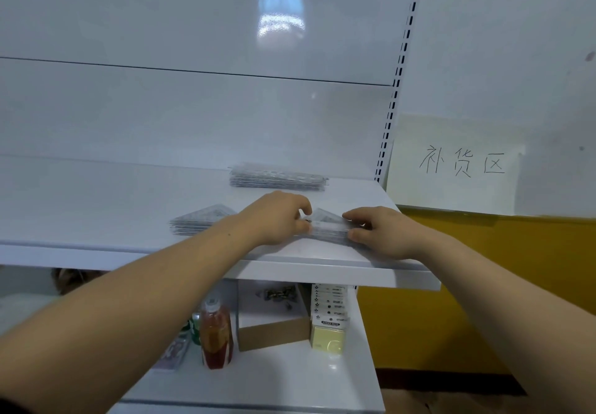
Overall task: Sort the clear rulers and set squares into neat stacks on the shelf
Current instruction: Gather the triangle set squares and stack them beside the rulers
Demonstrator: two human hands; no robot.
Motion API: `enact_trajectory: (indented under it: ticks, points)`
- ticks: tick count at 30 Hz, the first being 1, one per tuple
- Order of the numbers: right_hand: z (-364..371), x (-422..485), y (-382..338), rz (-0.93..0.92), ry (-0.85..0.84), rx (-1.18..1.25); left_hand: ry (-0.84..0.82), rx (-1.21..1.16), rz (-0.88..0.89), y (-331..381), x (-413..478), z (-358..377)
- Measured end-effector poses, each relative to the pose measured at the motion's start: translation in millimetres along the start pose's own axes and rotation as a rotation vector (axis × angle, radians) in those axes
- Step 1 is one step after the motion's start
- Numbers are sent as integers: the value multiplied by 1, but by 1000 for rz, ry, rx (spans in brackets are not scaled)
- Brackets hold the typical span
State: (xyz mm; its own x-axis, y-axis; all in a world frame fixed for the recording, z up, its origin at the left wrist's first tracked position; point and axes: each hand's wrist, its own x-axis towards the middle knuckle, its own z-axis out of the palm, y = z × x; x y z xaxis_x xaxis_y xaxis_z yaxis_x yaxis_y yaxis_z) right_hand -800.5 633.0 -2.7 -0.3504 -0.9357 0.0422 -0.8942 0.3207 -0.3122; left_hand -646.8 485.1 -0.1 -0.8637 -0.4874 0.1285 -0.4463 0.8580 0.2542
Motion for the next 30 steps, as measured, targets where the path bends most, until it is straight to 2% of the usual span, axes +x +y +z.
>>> enact_trajectory:
  ticks: [10,21,25,30]
  points:
    - [0,2,0,43,-22,7,-7,44,24,1,-2,3]
    - [2,1,1,-25,-21,13,-15,23,33,0,5,8]
    - [2,1,4,4,-45,22,-64,17,47,1,8,5]
    - [3,4,8,-5,-42,18,-243,41,60,10,21,3]
